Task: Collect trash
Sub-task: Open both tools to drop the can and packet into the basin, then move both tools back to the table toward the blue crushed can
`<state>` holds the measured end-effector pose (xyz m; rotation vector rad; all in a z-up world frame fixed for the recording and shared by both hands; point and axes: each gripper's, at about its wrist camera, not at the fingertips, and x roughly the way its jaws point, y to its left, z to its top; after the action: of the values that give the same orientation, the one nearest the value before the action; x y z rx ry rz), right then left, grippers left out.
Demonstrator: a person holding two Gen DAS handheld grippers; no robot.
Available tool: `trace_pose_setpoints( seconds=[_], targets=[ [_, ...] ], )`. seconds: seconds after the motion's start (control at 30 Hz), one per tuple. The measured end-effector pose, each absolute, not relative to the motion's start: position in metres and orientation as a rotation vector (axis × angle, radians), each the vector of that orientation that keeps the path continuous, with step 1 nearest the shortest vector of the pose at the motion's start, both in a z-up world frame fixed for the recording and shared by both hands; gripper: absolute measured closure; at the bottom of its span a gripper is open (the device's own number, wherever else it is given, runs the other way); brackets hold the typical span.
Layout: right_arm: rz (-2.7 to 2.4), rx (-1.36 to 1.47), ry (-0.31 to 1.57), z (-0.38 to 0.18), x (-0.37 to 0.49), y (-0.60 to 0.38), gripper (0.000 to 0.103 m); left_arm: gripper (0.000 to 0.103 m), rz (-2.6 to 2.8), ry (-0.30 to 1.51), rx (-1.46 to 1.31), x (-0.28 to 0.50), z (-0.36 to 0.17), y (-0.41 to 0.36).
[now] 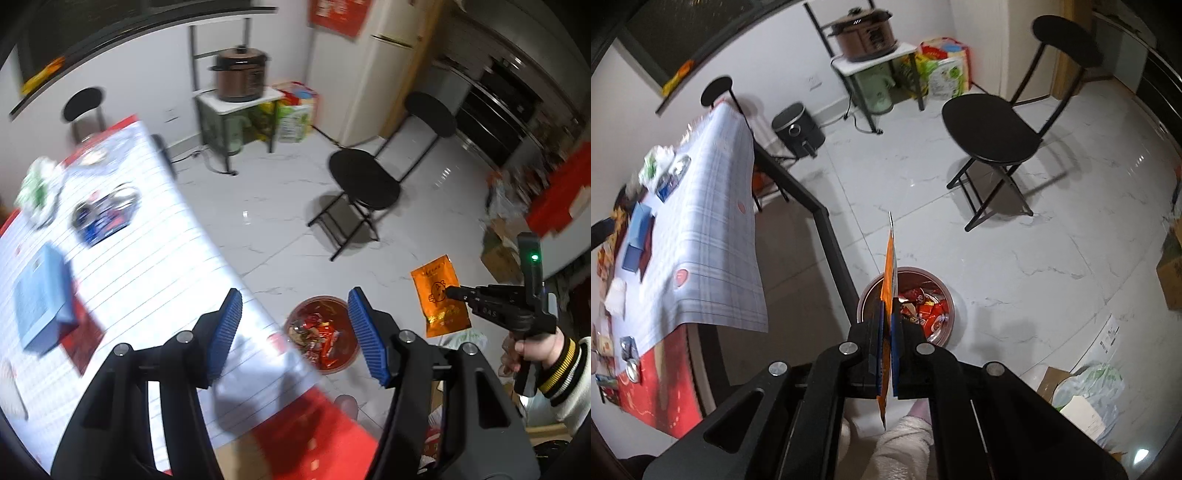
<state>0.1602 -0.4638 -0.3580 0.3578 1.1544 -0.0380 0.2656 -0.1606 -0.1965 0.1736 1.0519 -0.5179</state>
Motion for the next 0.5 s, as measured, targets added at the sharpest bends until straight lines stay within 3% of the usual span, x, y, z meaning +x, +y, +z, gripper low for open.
trace_pose_setpoints(
  seconds=[0.5],
  targets=[
    [-0.033,0.332,1.132,-0.343,0.180,-0.442,0.093,0.042,-0.373,1.050,0.121,0.247,-0.192,-0.071]
  ],
)
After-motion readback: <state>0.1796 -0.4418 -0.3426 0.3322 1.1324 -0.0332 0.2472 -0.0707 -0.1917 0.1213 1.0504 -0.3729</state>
